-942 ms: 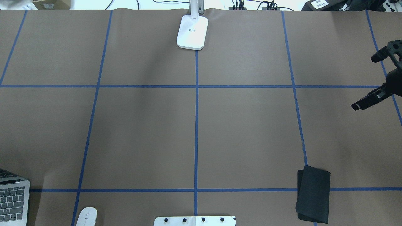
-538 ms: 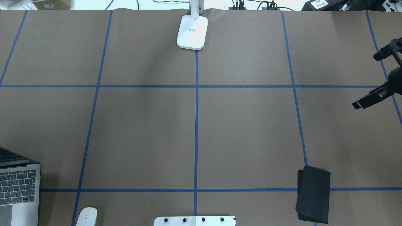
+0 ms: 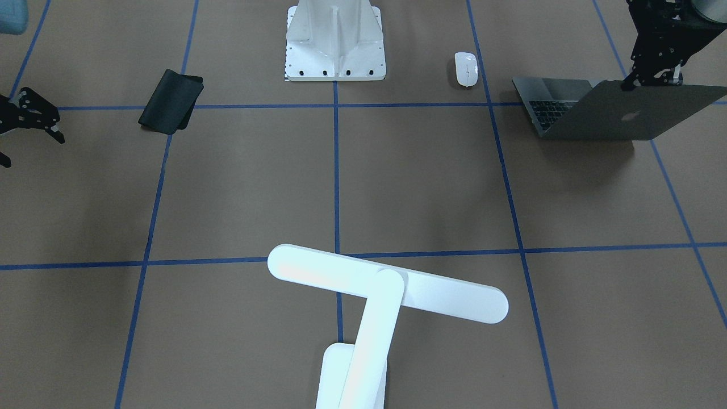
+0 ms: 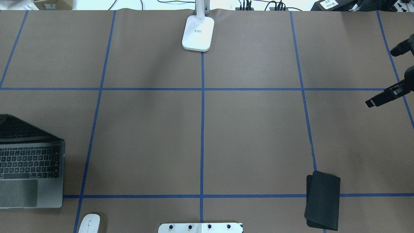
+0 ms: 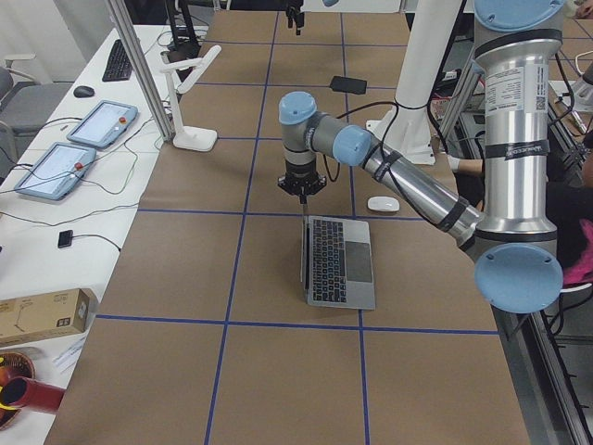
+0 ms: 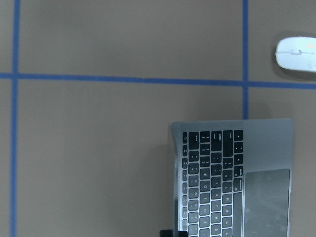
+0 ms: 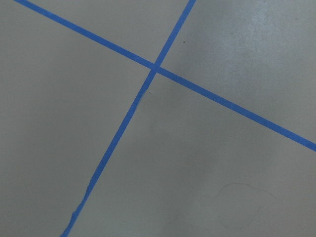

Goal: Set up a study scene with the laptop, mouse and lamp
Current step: 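Push the silver laptop with the left gripper farther from the robot toward the lamp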

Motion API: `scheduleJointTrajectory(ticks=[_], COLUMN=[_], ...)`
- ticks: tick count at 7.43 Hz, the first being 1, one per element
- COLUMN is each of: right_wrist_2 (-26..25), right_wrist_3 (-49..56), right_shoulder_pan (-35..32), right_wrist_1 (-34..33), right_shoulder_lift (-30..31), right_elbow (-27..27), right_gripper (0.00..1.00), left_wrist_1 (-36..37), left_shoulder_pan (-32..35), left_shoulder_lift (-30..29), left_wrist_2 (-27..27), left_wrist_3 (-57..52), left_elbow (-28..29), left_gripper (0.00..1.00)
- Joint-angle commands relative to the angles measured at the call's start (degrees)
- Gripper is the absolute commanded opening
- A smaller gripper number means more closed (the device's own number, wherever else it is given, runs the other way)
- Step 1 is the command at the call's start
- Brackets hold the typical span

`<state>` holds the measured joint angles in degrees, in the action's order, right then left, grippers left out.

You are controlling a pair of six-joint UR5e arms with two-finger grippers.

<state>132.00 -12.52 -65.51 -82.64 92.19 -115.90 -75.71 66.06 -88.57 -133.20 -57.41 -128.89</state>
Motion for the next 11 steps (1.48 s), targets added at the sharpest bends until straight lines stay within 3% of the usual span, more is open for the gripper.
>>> scheduleJointTrajectory(ticks=[1,3,5,8,11], right_wrist_2=[0.2,0.5,0.6,0.9,0.9], right_wrist_3=[-0.6,-0.6,-0.6,-0.6,-0.6], right_shoulder_pan=[-1.6,-3.8,-4.8,-6.2,-6.7], right_wrist_1=[-0.1,-0.1,-0.1,-0.1,-0.3], right_shoulder_lift=[0.3,1.0,1.4,0.8,0.6], right_elbow=[0.2,0.1,0.5,1.6,1.6], right_gripper=[1.0,1.0,1.0,1.0,1.0], left_wrist_1=[10.4,13.6,13.6,13.4,11.2], left_shoulder_pan=[-0.4,-0.7,-3.4,-10.6,-13.1], left_shoulder_lift=[-14.5,-27.3,-34.4,-39.5,-46.1], left_wrist_2=[1.0,2.8,4.2,8.6,10.1], left_wrist_3=[0.1,0.5,5.0,14.3,17.0], left_elbow=[1.7,9.5,13.7,14.1,19.7], left_gripper=[0.08,0.08,0.08,0.08,0.09])
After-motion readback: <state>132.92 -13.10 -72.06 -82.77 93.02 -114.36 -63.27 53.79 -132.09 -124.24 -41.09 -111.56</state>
